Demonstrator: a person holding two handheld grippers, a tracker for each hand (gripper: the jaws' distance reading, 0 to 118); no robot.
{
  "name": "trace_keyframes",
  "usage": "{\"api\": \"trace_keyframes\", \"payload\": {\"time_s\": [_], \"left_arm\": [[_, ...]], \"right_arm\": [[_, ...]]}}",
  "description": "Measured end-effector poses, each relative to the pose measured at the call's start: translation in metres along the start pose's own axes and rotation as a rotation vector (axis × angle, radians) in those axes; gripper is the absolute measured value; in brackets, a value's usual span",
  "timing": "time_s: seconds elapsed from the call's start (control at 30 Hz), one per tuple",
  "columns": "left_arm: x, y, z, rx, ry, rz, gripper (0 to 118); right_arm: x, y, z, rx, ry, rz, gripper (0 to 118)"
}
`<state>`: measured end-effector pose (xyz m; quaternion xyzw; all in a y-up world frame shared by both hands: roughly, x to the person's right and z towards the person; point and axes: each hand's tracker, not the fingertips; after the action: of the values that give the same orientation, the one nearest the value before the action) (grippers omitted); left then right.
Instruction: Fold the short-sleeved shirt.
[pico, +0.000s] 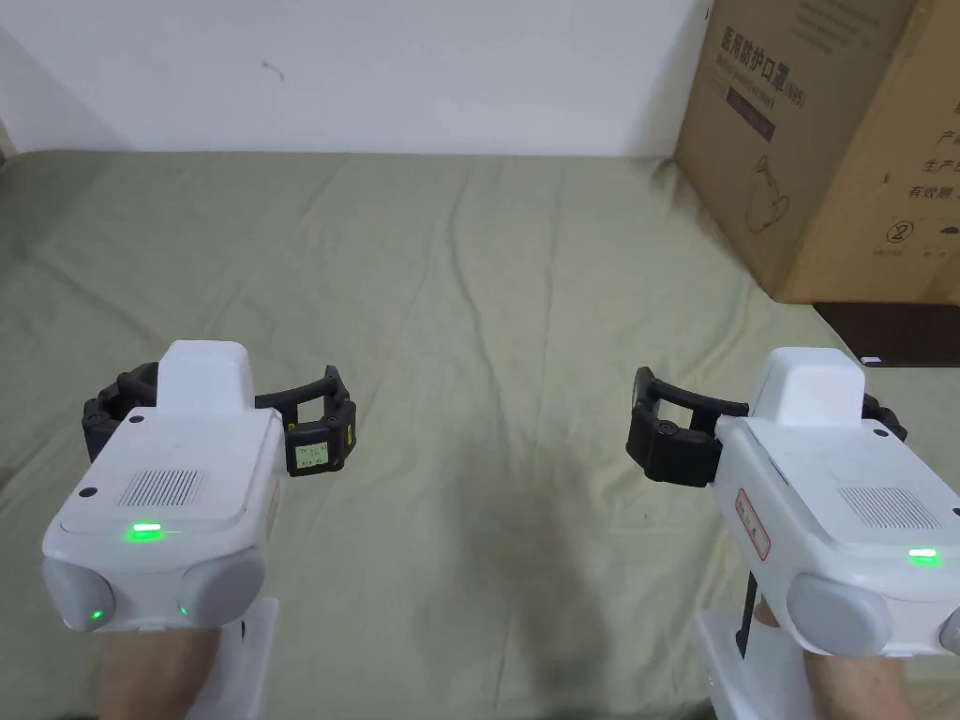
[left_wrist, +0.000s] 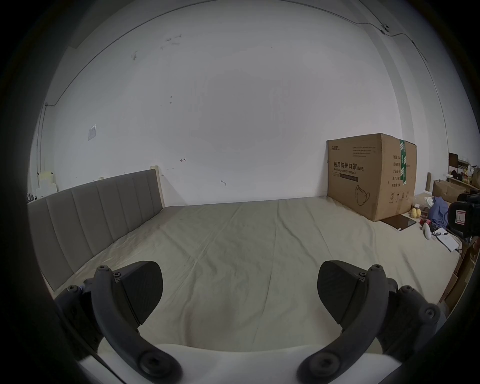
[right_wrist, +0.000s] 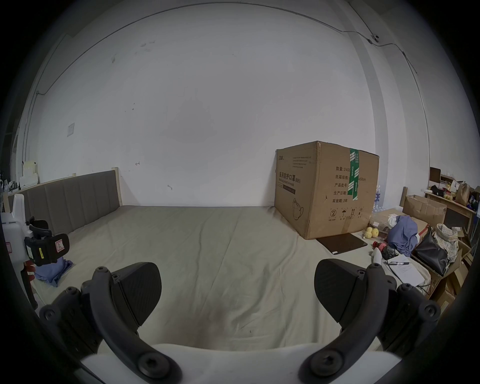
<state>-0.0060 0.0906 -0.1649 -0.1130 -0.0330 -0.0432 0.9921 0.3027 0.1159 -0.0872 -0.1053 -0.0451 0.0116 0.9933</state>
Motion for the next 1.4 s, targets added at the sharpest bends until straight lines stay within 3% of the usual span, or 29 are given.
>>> {"api": "trace_keyframes", "payload": {"time_s": [1.4], "left_arm": [[0.0047, 0.0047, 0.0022, 0.013, -0.004, -0.001, 118]], "right_arm": [[-0.0018, 0.0034, -0.0022, 0.01, 0.026, 0.017, 117]]}}
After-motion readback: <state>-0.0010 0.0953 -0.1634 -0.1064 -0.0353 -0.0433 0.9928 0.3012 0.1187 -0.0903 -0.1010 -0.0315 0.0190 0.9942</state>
